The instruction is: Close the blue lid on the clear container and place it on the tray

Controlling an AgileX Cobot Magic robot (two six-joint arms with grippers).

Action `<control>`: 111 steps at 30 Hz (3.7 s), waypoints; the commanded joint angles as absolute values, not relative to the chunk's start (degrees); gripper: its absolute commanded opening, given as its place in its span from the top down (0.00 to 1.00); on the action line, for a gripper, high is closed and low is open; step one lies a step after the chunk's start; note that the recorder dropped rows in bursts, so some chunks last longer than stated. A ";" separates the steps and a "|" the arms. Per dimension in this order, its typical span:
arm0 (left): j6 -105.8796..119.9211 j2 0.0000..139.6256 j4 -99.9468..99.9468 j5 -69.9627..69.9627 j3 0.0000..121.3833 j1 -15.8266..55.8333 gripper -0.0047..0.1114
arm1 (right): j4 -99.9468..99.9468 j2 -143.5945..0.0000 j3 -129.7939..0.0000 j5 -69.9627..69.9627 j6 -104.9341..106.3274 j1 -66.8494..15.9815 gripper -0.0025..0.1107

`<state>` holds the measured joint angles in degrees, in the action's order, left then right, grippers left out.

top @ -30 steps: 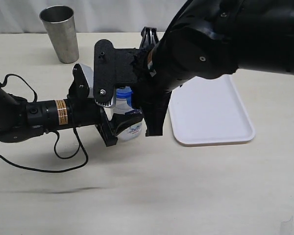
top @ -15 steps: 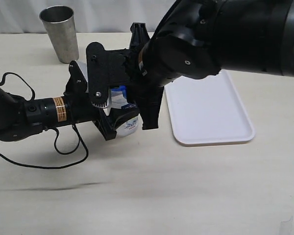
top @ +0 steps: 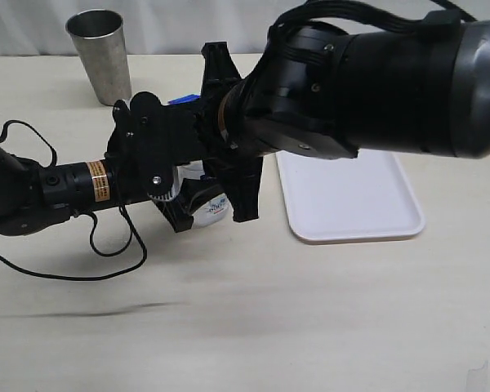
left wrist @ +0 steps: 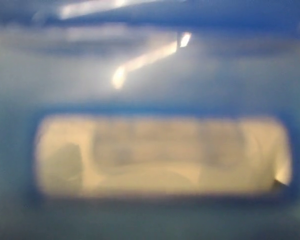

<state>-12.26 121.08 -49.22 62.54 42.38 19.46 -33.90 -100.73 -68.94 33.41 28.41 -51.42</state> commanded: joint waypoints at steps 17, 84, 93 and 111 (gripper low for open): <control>-14.01 115.74 -59.57 58.96 42.00 17.97 0.96 | -26.44 -99.14 -66.29 39.11 21.64 -51.17 0.71; -14.73 114.88 -59.36 58.91 41.40 17.97 0.96 | -9.40 -112.25 -102.92 69.96 -12.64 -46.17 0.58; -14.73 114.88 -59.36 58.91 41.40 17.97 0.96 | 2.39 -113.32 -102.92 69.16 -4.62 -46.17 0.75; -14.82 114.88 -59.36 59.44 41.40 17.97 0.96 | -15.52 -119.12 -102.92 69.96 -10.26 -52.81 0.75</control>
<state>-16.20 115.46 -58.50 56.10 41.02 17.84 -17.18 -115.52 -104.61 68.91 -10.56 -52.32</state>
